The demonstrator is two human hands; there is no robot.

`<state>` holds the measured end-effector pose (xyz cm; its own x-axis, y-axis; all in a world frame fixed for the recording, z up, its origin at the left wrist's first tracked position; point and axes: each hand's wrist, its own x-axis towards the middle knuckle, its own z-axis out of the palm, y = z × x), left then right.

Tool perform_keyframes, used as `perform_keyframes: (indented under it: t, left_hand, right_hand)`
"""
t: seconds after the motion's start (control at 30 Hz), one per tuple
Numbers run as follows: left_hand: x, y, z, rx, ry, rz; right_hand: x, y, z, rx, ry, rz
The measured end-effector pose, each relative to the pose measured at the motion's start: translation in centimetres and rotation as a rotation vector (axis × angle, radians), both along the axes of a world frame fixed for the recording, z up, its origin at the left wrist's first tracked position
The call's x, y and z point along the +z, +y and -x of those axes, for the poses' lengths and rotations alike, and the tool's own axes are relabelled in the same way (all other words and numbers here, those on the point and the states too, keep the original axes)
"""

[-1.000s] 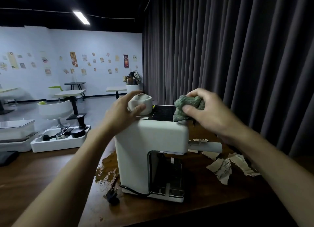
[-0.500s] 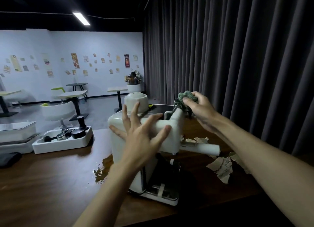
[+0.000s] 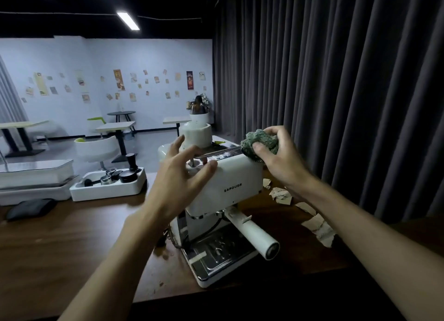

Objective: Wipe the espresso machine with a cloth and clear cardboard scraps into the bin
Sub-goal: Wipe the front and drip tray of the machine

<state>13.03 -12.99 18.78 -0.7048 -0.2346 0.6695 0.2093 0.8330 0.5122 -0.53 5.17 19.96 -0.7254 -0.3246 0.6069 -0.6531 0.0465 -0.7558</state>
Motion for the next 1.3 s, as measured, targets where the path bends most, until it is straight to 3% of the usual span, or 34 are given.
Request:
perform_keyframes:
  t: [0.17,0.33,0.6,0.83,1.1,1.3]
  left_hand:
    - [0.5,-1.9,0.1,-0.18,0.023,-0.066]
    - [0.0,-0.7,0.2,0.151,0.001,0.067]
    - [-0.6,-0.9,-0.2,0.076,0.081,0.041]
    - [-0.3,-3.0,-0.8,-0.053,-0.013,-0.073]
    - [0.0,-2.9,-1.7,-0.258,-0.042,-0.41]
    - [-0.3,-3.4,-1.3,-0.284,-0.058,-0.454]
  right_hand:
    - [-1.3,0.9,-2.4,-0.079,0.19,-0.034]
    - [-3.0,0.7,-3.8,-0.256,0.592,-0.247]
    - [-4.0,1.9,-4.0,-0.18,0.624,-0.438]
    - [-3.4,1.1,-4.7,-0.163,0.769,-0.313]
    - [-2.6,-4.1,-7.8,-0.021,0.919,-0.339]
    - [-2.3,-4.8,-7.4,-0.033,0.943,-0.381]
